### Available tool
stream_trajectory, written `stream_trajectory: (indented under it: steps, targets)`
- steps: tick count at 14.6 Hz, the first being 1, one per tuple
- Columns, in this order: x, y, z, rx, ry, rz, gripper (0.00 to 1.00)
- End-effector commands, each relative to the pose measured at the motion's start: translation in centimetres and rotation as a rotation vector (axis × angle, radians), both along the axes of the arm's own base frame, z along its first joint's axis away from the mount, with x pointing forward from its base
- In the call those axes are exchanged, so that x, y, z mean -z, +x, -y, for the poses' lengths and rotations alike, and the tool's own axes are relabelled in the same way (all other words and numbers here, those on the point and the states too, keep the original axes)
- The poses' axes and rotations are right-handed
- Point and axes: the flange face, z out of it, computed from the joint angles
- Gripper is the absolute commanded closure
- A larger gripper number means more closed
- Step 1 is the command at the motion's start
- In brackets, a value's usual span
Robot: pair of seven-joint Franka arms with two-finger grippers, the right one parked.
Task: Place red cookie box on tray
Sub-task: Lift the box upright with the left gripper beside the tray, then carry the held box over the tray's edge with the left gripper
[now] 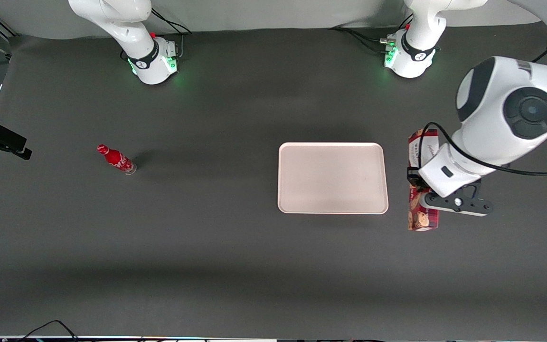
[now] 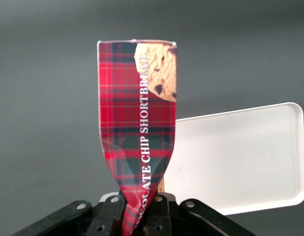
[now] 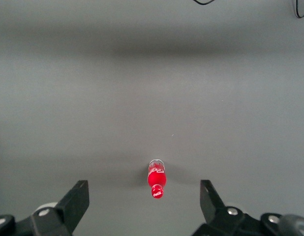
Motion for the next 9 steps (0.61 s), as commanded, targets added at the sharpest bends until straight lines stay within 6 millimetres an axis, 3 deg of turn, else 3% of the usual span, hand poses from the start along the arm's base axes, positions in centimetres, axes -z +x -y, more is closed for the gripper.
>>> stream_trajectory:
  steps: [1, 3, 4, 5, 9]
  targets:
    - [4.2, -5.0, 0.3, -0.044, -0.01, 0.021, 1.0]
    - [7.3, -6.5, 1.3, -0.107, -0.009, 0.011, 1.0]
    - [8.6, -8.0, 2.8, -0.111, -0.016, 0.029, 1.0]
    - [11.6, -9.5, 3.9, -0.132, -0.035, 0.054, 1.0]
    - [19.1, -12.5, 4.1, -0.102, -0.083, 0.111, 1.0]
